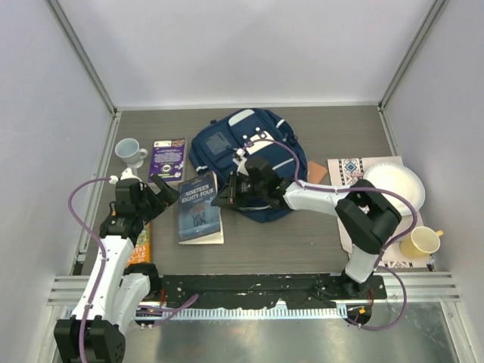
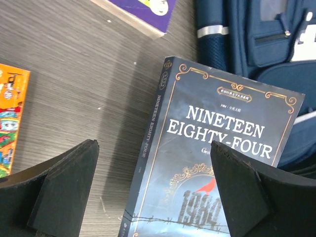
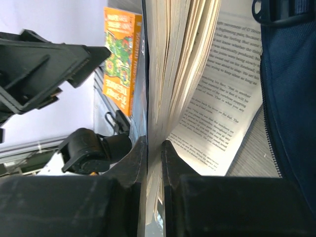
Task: Pack the student bag
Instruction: Pick up the book from the center of the board.
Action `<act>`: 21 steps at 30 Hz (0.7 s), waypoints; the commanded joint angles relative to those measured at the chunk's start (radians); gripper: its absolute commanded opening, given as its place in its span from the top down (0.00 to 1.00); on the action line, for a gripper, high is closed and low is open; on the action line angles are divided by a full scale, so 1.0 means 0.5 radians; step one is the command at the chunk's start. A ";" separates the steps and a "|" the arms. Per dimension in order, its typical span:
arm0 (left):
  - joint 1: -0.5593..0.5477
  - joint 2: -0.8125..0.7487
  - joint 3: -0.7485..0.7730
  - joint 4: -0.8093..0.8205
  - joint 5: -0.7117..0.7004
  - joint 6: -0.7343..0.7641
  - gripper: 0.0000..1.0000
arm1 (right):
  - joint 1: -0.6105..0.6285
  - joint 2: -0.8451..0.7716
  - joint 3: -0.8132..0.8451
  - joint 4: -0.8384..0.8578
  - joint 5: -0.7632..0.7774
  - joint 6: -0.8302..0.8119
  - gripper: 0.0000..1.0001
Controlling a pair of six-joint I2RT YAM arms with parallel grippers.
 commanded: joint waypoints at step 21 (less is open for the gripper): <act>-0.046 0.427 -0.467 1.690 1.001 -0.481 0.00 | -0.315 -0.456 -0.444 0.838 -0.325 0.354 0.99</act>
